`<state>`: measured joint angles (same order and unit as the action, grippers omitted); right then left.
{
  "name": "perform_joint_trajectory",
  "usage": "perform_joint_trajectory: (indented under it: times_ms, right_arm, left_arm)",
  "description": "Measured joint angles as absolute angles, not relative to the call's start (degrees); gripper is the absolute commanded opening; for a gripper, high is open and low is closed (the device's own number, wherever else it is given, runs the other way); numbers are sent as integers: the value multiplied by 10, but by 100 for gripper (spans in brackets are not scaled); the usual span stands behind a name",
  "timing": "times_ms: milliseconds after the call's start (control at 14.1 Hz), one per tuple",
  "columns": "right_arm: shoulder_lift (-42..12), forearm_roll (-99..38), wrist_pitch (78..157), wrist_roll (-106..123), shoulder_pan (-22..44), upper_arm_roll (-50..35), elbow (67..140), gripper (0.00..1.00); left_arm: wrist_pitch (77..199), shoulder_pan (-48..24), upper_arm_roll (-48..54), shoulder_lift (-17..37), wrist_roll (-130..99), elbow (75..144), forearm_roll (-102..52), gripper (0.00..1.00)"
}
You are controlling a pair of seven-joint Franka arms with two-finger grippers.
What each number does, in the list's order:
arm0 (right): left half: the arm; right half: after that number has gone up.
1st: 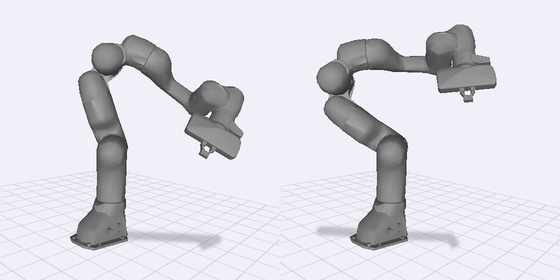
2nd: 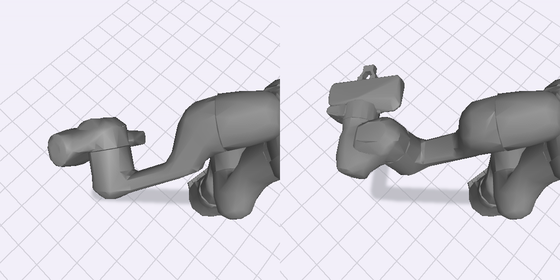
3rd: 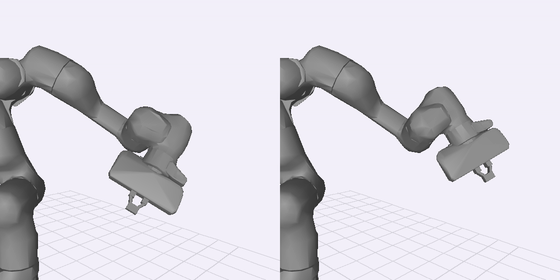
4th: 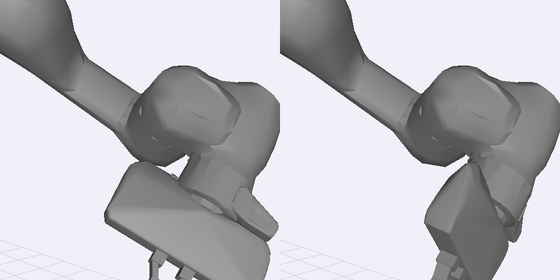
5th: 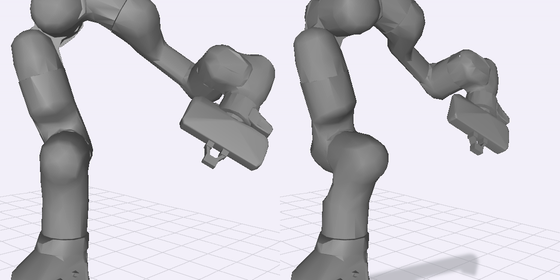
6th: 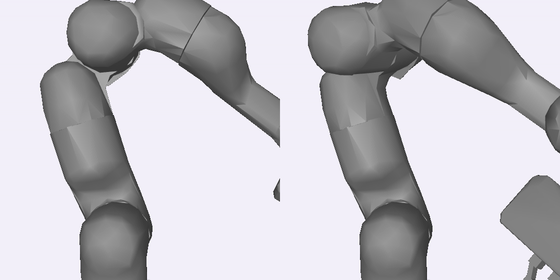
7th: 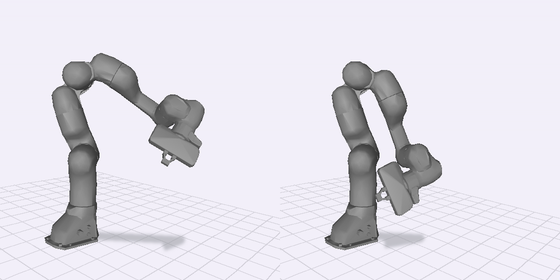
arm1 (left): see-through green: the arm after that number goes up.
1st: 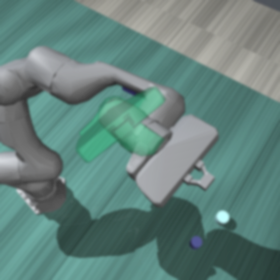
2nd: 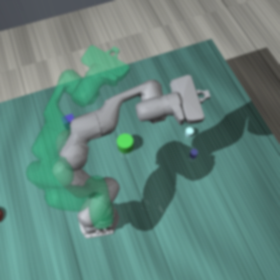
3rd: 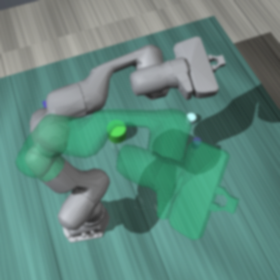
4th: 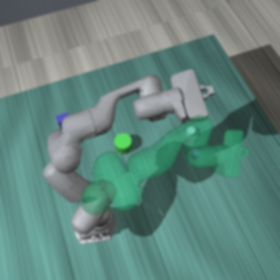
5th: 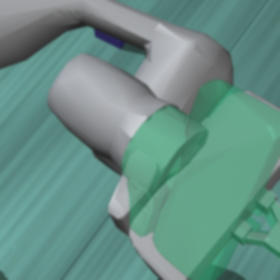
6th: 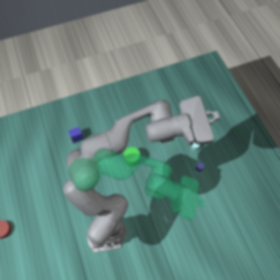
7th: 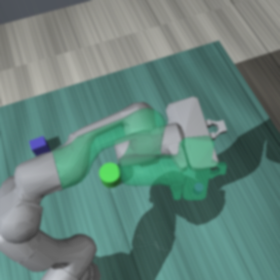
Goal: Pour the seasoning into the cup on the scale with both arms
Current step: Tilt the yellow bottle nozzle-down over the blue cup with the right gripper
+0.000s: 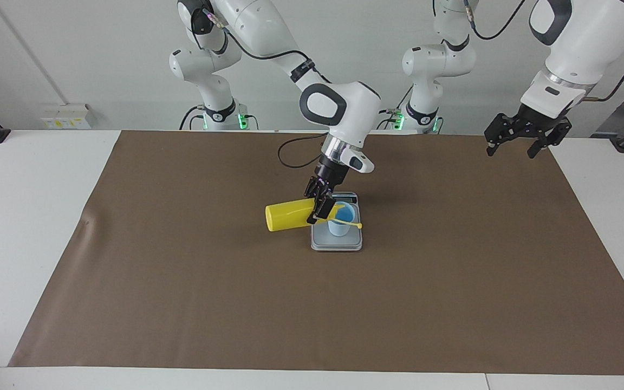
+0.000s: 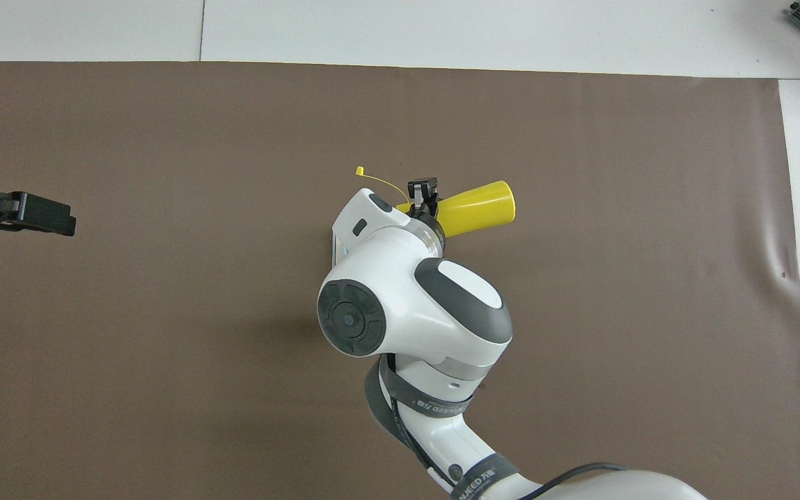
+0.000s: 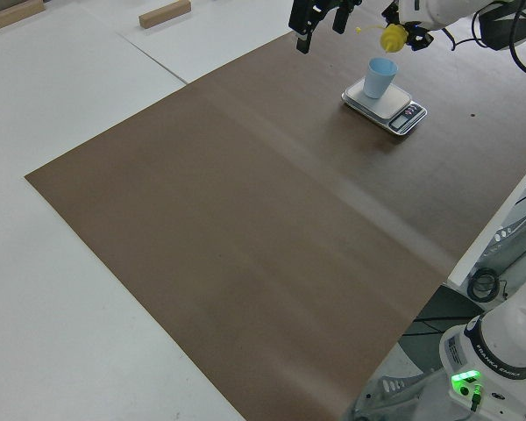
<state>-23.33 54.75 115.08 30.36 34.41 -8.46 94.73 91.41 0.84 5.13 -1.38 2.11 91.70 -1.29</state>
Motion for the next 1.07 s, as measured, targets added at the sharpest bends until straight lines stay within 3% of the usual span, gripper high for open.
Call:
perform_joint_trajectory:
  times_ms: [1065]
  right_arm:
    - [-246, 665, 1100, 304, 366, -82, 971, 0]
  left_arm:
    - [915, 8, 51, -14, 21, 918, -13, 100]
